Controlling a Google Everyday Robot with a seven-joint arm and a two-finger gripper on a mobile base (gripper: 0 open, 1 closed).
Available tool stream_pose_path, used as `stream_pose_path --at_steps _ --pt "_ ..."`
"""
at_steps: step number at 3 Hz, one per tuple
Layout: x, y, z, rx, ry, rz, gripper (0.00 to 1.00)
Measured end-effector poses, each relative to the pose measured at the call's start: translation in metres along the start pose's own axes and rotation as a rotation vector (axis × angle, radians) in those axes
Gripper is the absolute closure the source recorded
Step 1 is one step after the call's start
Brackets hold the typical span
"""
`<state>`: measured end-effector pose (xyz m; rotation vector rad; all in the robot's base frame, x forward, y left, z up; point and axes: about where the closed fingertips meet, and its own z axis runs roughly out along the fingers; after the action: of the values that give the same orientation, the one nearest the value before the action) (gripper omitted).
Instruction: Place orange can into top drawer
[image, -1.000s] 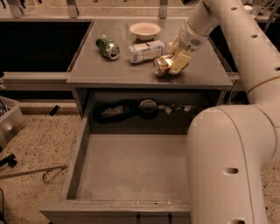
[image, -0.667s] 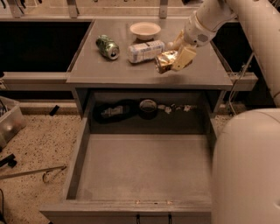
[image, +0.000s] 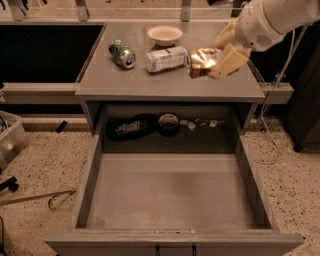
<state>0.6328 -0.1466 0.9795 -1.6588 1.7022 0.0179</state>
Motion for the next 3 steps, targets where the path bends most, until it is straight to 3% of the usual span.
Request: stream_pose_path --at_steps 1,2,3 --pt "0.013 0.067 -0.002 -0.061 -0.044 0.007 1.0" --pt "0.048 0.103 0.002 -0.112 -0.006 0.056 1.0" --pt "0.048 0.103 0.003 -0.112 -0.006 0.056 1.0"
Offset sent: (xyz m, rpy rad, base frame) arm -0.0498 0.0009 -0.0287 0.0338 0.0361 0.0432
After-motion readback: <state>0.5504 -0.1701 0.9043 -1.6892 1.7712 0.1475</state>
